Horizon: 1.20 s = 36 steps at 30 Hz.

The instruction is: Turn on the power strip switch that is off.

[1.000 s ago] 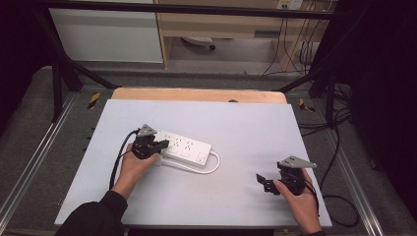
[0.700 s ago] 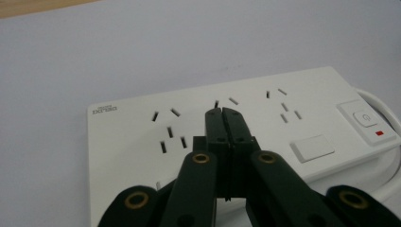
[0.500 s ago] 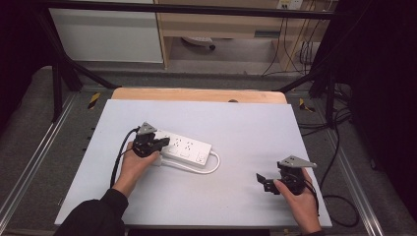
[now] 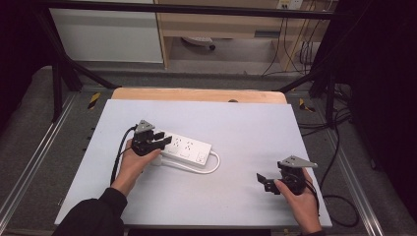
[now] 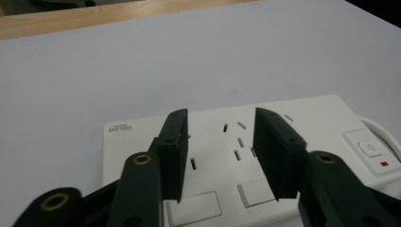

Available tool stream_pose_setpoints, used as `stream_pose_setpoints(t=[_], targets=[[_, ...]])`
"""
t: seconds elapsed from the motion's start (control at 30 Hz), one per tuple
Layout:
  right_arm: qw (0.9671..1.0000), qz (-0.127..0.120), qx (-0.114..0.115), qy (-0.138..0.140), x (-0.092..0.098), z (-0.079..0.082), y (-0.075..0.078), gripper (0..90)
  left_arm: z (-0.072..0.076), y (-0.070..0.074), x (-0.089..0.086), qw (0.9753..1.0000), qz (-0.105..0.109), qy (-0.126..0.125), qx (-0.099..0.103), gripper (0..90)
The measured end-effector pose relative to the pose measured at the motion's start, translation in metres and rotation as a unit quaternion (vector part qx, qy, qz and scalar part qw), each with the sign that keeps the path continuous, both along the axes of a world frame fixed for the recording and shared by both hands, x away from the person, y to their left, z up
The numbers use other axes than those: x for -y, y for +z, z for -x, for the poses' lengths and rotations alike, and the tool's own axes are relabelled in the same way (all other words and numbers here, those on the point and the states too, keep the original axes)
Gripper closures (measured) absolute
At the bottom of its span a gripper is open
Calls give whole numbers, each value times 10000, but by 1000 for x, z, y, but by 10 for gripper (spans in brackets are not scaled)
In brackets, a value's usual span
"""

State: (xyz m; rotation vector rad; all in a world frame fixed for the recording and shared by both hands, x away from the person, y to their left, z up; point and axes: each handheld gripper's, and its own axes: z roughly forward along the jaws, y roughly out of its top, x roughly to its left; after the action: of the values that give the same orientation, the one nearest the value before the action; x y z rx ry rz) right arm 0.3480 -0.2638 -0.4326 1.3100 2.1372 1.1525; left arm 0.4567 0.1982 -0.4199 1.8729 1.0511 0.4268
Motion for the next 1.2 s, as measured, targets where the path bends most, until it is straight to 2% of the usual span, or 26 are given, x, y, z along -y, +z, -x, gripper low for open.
stream_pose_setpoints(t=[0.13,0.3,0.43,0.53,0.7,0.93,1.07,1.2], targets=[[10000,0,-15,-3,0,0,0,47,-1,1,1,9999,154,44,31,457],[10000,9,5,-7,0,0,-1,46,-3,3,1,9995,207,239,-13,302],[10000,21,-11,12,-1,0,-1,46,-4,5,2,9993,205,311,-63,213],[10000,16,6,1,0,0,-1,46,-5,7,4,9994,223,274,-52,181],[10000,-3,-17,21,-1,0,-1,46,-6,7,5,9989,306,352,60,124],[10000,9,-14,34,-1,0,-1,44,-5,13,-1,9970,577,473,188,103],[10000,21,-34,35,-1,-1,-1,43,-3,16,-7,9965,672,473,122,103],[10000,58,-25,42,-3,-1,0,43,2,19,-13,9972,614,412,117,99]])
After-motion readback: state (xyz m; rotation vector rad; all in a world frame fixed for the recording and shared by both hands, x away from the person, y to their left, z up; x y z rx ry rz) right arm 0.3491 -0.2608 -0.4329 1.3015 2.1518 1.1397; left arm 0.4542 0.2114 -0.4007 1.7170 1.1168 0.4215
